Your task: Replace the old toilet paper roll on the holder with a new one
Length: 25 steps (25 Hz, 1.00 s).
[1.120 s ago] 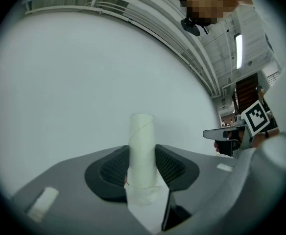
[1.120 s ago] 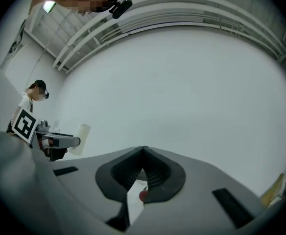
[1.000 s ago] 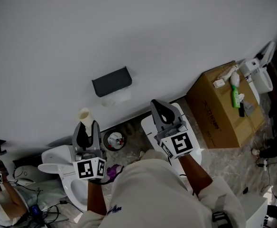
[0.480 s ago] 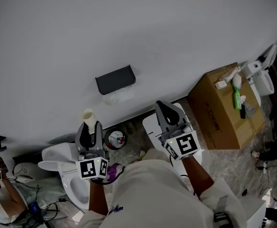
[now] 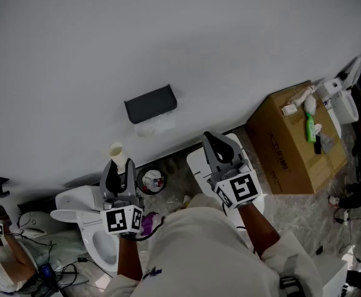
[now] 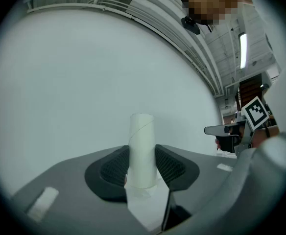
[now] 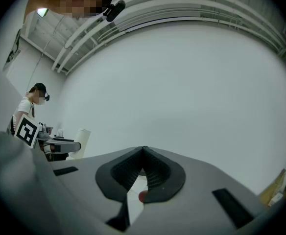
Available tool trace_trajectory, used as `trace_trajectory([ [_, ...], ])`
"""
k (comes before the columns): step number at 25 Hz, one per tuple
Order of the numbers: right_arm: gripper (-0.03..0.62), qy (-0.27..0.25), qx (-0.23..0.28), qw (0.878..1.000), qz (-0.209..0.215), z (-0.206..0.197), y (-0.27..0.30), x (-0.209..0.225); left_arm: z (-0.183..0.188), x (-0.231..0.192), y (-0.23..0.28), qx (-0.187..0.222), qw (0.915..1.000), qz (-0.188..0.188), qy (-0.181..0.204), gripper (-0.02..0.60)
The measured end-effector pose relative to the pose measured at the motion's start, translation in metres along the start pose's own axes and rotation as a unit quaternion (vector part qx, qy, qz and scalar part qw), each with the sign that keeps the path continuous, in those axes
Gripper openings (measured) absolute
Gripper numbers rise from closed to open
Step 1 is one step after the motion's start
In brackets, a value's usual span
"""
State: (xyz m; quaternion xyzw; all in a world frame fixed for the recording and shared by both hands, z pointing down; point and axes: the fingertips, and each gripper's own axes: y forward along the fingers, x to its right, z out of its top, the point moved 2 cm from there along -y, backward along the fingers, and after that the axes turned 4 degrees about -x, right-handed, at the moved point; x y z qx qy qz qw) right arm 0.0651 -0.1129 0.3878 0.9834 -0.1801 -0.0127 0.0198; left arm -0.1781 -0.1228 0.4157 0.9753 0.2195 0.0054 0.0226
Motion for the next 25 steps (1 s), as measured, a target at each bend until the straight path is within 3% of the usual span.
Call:
trace_trajectory([
  [15, 0.003, -0.029, -0.017, 0.999, 0.005, -0.001, 0.005, 0.001, -0.002, 0.008, 0.008, -0.001, 0.9999, -0.009, -0.005, 0.173],
  [25, 0.002, -0.03, -0.033, 0.998, 0.035, -0.01, 0.01, -0.013, -0.013, -0.001, -0.008, -0.015, 0.9997, 0.012, -0.016, 0.173],
])
